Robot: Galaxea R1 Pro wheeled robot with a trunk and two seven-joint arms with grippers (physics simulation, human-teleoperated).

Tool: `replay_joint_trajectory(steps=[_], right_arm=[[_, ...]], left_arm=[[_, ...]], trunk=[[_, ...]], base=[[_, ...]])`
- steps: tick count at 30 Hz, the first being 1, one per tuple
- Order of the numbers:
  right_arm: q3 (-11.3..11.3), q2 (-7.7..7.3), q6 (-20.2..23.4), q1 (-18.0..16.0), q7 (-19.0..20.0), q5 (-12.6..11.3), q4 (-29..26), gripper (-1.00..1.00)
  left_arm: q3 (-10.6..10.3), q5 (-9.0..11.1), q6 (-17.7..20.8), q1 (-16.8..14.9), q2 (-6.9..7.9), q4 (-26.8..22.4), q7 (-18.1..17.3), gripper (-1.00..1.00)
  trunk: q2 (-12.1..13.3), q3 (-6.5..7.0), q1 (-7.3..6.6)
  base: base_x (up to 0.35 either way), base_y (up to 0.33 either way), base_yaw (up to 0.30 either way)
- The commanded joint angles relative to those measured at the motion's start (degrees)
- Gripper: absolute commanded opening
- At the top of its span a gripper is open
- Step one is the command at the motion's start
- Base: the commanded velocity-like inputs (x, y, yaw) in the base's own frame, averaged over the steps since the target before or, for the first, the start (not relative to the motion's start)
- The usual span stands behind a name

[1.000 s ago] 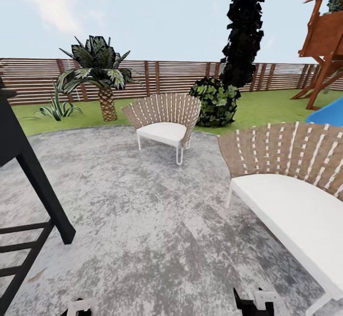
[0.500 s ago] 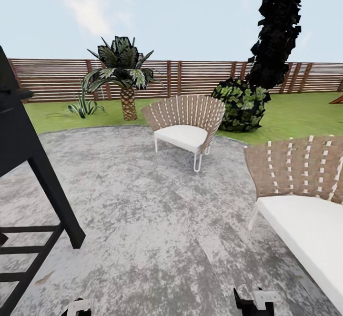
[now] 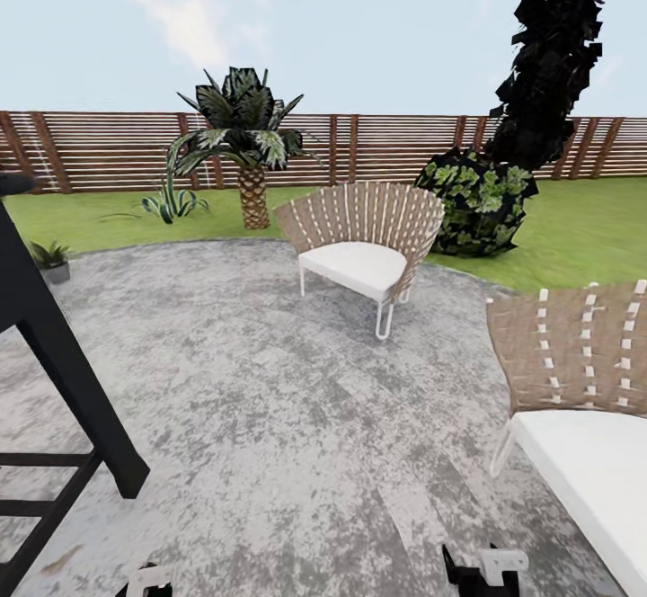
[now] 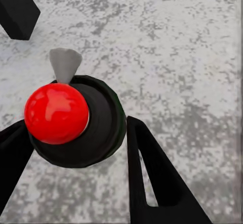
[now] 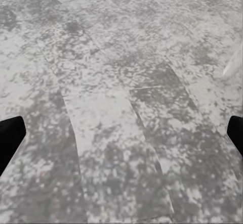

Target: Pick up the pesticide atomizer in the garden and spray insectifuge to fully cover both potted plants in the garden.

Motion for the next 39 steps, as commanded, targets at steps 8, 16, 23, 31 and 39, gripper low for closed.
replay_joint_trajectory(steps=[8,16,23,31,39], right_arm=[[-0.5,-0.02,-0.2,0.0,0.3,0.4,0.0,1.0],[-0.5,-0.02,-0.2,0.0,0.3,0.4,0.0,1.0],[-0.5,0.01,-0.2,0.0,0.4,0.4,0.0,1.0],[-0.5,0.07,-0.2,0.0,0.3,0.4,0.0,1.0],[-0.5,0.07,-0.2,0.0,0.3,0.4,0.0,1.0]], left_arm=[[0.0,0.1,-0.2,0.0,0.0,0.1,0.0,-1.0],[0.0,0.1,-0.2,0.0,0.0,0.0,0.0,-1.0],[0.0,0.1,-0.2,0.0,0.0,0.1,0.0,-1.0],[0.0,0.1,-0.2,0.0,0.0,0.0,0.0,-1.0],[0.0,0.1,-0.2,0.0,0.0,0.1,0.0,-1.0]], trunk=[[0.0,-0.05,0.02],[0.0,-0.05,0.02],[0.0,-0.05,0.02],[0.0,-0.05,0.02],[0.0,-0.05,0.02]], base=[[0.339,-0.106,0.001],[0.339,-0.019,0.0],[0.34,-0.001,0.0],[0.339,0.0,0.139],[0.34,-0.079,0.243]])
